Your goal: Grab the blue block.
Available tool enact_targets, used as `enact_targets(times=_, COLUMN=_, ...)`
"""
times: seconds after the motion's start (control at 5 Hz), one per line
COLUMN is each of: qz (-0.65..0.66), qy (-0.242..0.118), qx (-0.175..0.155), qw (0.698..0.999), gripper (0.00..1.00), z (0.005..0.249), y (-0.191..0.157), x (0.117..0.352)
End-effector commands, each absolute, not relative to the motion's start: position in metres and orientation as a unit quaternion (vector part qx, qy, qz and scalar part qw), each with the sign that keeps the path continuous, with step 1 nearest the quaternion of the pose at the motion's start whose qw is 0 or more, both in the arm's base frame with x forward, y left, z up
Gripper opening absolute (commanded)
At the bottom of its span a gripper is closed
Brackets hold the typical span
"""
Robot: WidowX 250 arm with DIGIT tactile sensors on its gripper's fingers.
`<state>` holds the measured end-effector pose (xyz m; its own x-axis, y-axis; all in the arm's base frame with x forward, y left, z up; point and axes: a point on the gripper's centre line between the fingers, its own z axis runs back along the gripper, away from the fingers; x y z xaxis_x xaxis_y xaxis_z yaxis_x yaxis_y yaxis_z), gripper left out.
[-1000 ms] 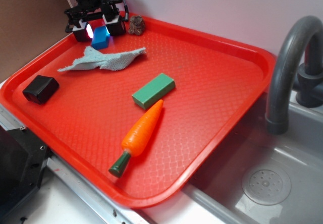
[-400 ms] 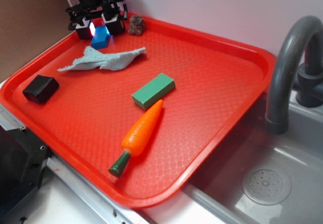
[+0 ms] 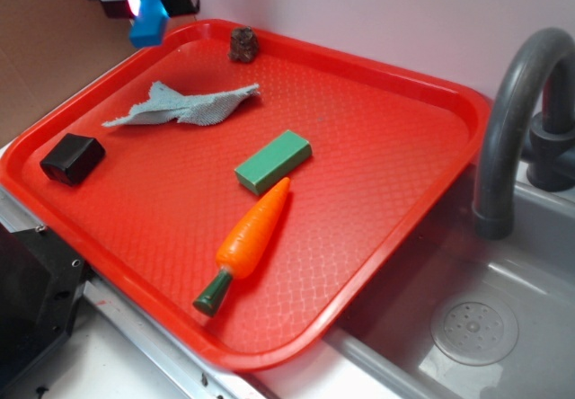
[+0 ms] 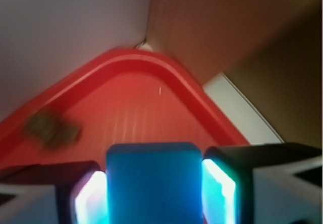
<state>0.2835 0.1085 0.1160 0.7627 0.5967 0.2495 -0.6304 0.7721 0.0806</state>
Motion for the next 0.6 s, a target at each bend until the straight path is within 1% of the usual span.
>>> enact_targets(times=0.0, qz=0.242, qy=-0.152, qx=0.047, qw=0.957, gripper=0.0, z=0.18, y=0.039, x=0.255)
enact_targets(times=0.2, qz=0.201, qy=-0.147, qx=0.001, qw=0.969, gripper=0.0, z=0.206, y=0.003, x=0.232)
enact_targets(times=0.4, qz=0.119, qy=-0.099, qx=-0.035, qw=0.987, gripper=0.0, z=0.208, y=-0.008, x=0.219)
